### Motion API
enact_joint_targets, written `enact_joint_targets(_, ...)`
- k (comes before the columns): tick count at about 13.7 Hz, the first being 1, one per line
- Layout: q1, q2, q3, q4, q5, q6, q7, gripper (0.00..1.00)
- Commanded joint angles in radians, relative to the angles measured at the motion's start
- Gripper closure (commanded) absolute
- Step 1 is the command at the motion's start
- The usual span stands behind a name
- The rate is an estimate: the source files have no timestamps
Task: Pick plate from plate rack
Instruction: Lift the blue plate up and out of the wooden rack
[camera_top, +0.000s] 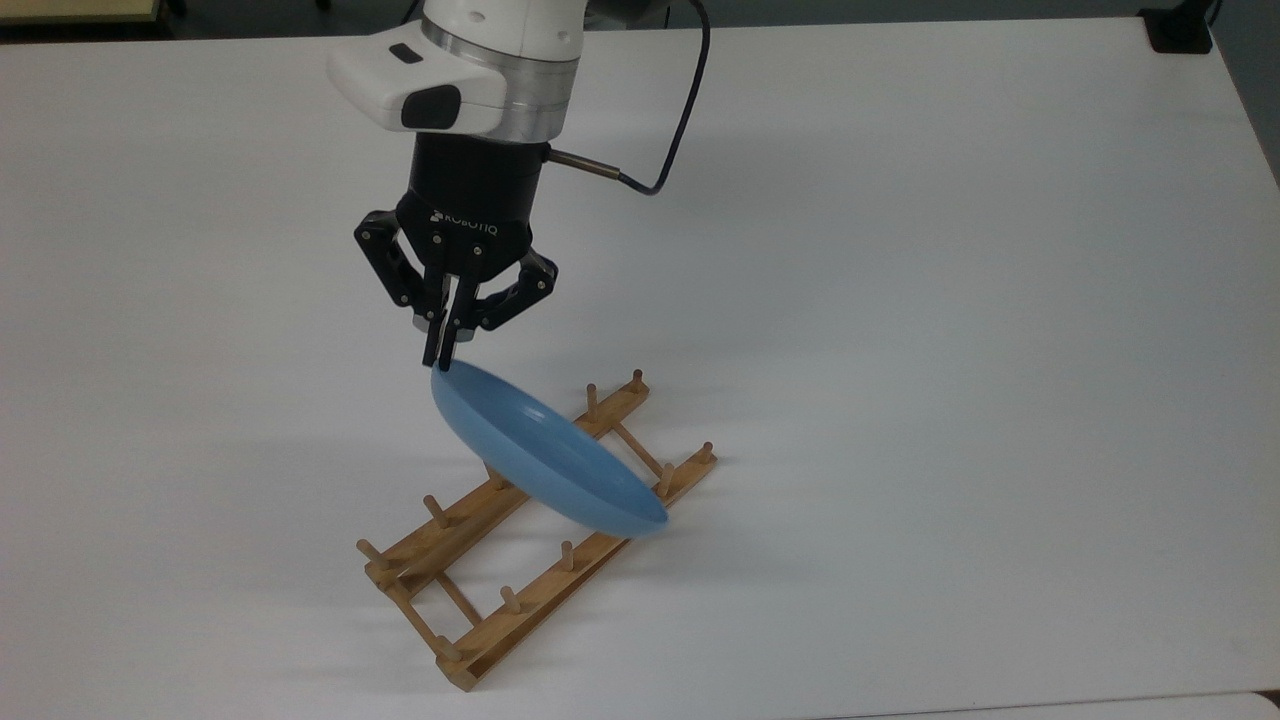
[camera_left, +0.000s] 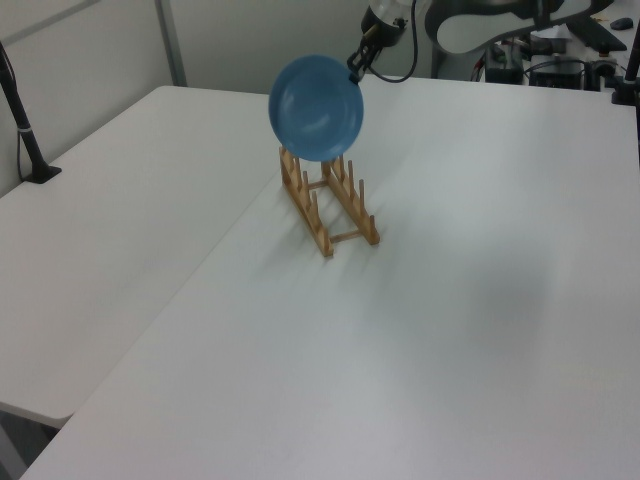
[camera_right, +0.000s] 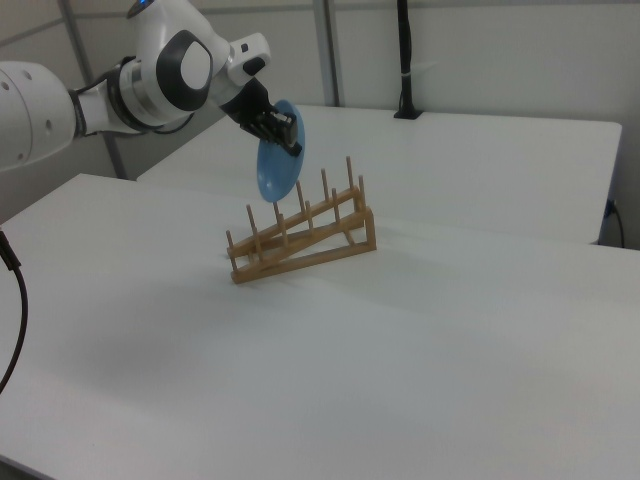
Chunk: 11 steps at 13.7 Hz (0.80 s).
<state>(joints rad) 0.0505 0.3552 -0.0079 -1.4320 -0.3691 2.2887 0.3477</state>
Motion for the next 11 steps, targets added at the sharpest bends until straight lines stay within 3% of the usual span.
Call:
enact_joint_targets(1,-0.033,-0.073,-0.004,-0.042,0.232,-0.162,-0.252,1.00)
enact_joint_targets(3,-0.066,-0.078,-0.004,-0.042,0.338,-0.309,-0.443,1.00)
enact_joint_targets(5,-0.090,-0.073,-0.004,-0.044,0.366,-0.436,-0.595,1.00)
enact_joint_targets(9,-0.119,-0.048,-0.004,-0.086,0.363,-0.600,-0.873,1.00)
enact_joint_targets(11,-0.138,0.019,-0.006,-0.120,0.346,-0.626,-1.010,1.00)
